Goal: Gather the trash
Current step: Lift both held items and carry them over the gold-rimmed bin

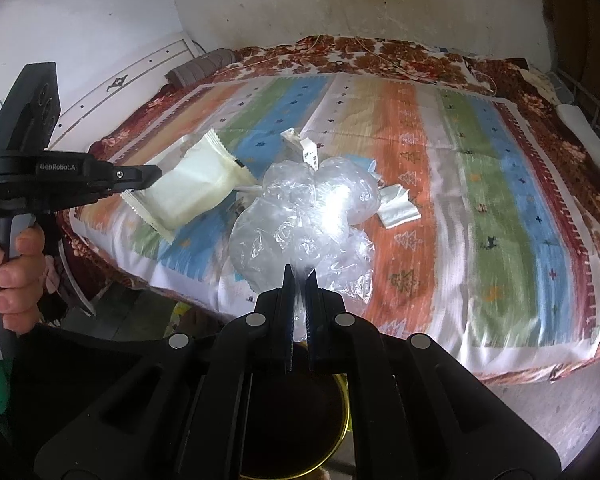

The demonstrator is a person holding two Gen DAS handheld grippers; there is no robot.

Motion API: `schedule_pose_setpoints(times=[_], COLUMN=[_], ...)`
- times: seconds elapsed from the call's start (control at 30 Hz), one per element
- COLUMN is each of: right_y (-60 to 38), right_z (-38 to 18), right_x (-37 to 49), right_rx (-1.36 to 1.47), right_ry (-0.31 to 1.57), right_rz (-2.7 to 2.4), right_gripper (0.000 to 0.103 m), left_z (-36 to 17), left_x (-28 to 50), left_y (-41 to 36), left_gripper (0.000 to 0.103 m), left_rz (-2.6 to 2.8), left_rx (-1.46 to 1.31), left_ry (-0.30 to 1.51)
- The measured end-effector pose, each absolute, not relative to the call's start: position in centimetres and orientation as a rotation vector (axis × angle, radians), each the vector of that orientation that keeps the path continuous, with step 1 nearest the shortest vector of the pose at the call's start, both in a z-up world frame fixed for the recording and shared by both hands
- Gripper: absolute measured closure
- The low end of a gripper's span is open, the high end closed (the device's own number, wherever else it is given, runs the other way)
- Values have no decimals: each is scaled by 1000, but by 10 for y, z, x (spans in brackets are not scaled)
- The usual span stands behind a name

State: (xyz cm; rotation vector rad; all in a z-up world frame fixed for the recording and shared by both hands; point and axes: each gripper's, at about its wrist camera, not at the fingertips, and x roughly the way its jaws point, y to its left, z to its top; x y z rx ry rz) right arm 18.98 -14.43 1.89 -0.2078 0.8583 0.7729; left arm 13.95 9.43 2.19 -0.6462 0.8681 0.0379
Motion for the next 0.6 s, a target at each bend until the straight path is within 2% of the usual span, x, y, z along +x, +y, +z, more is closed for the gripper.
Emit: schedule_pose_setpoints(times=[0.6], right_y=[-156], right_z=[-19], right_x=[146], right_rx=[-224], right_ry=[945], right_rz=[776], right_gripper=[99], left_z=[-6], left_x=[95], left_y=[64], left_gripper=[103], left_rz=[75], left_rx=[-644], left_ry=[927])
